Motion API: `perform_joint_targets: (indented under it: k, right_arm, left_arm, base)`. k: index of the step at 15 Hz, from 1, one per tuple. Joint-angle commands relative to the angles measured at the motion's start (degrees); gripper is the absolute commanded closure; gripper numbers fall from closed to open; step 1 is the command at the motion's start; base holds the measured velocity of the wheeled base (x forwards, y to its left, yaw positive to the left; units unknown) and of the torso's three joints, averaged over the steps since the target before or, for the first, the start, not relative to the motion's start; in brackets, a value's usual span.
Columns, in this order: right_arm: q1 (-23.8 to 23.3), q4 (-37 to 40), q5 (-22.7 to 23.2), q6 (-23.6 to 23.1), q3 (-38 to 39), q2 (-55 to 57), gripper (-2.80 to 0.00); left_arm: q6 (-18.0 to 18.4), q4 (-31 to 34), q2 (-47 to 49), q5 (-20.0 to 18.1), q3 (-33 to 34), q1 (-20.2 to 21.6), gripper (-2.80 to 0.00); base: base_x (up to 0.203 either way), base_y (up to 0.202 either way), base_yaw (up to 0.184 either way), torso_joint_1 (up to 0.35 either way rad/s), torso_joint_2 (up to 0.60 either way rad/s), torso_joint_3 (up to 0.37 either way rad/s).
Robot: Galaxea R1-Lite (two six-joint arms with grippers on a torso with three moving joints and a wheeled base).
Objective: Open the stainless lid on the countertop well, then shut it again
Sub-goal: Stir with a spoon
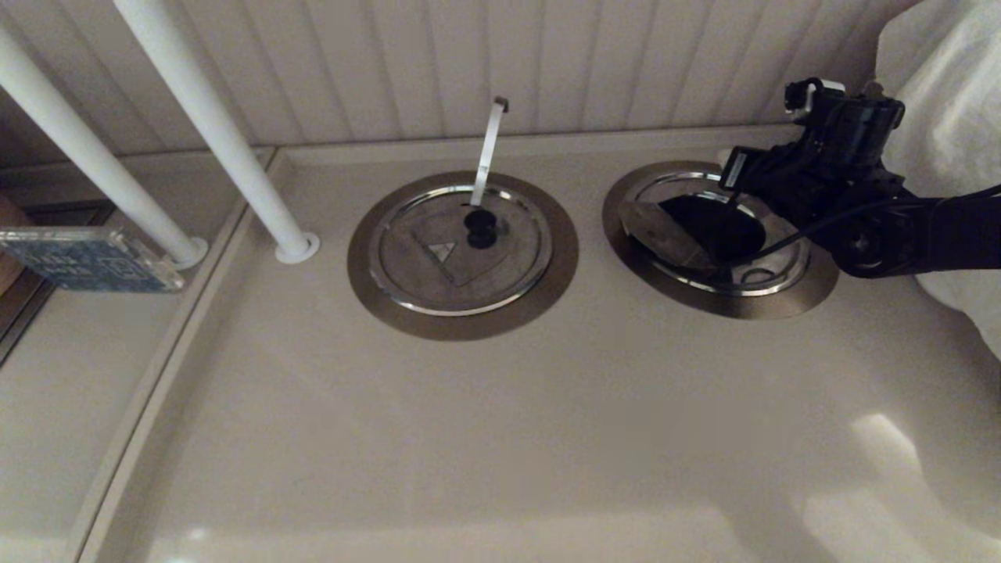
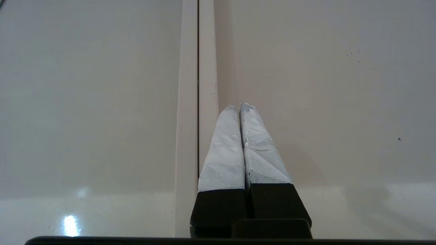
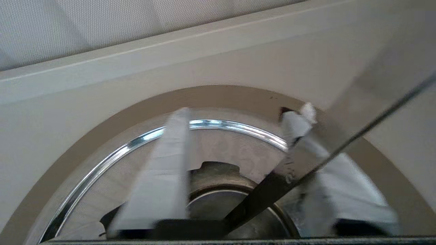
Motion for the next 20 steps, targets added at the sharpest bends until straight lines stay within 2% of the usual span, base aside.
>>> perform_joint_targets:
  k: [1, 6, 10, 13, 17, 20]
  right_arm:
    - [0.4, 0.0, -0.1, 0.0, 0.1, 0.0, -2.80]
    - [2.7, 6.0, -0.6, -0.3, 1.3, -2.7, -2.80]
    - [3.2, 11.5, -3.0, -4.3, 2.7, -6.5, -2.80]
    - [3.2, 11.1, -3.1, -4.1, 2.2, -3.9, -2.80]
    - [3.1, 5.5, -2.9, -2.2, 0.8, -0.6, -2.80]
    - [3.0, 5.1, -6.2, -4.0, 0.2, 0.3, -2.80]
  left_arm:
    - [0.1, 0.0, 0.0, 0.0, 0.0, 0.0, 0.00]
    - [0.0, 0.0, -0.1, 0.0, 0.0, 0.0, 0.00]
    - [0.1, 0.0, 0.0, 0.0, 0.0, 0.0, 0.00]
    - [0.1, 0.0, 0.0, 0.0, -0.1, 0.0, 0.00]
    - [0.0, 0.0, -0.1, 0.0, 0.0, 0.0, 0.00]
    - [0.0, 0.0, -0.1, 0.0, 0.0, 0.0, 0.00]
  base:
    - [0.000, 0.000, 0.000, 0.000, 0.00, 0.000]
    - [0.000, 0.000, 0.000, 0.000, 0.00, 0.000]
    - [0.000, 0.000, 0.000, 0.000, 0.00, 0.000]
    - [0.000, 0.000, 0.000, 0.000, 0.00, 0.000]
    - [0.000, 0.000, 0.000, 0.000, 0.00, 0.000]
    - [0.000, 0.000, 0.000, 0.000, 0.00, 0.000]
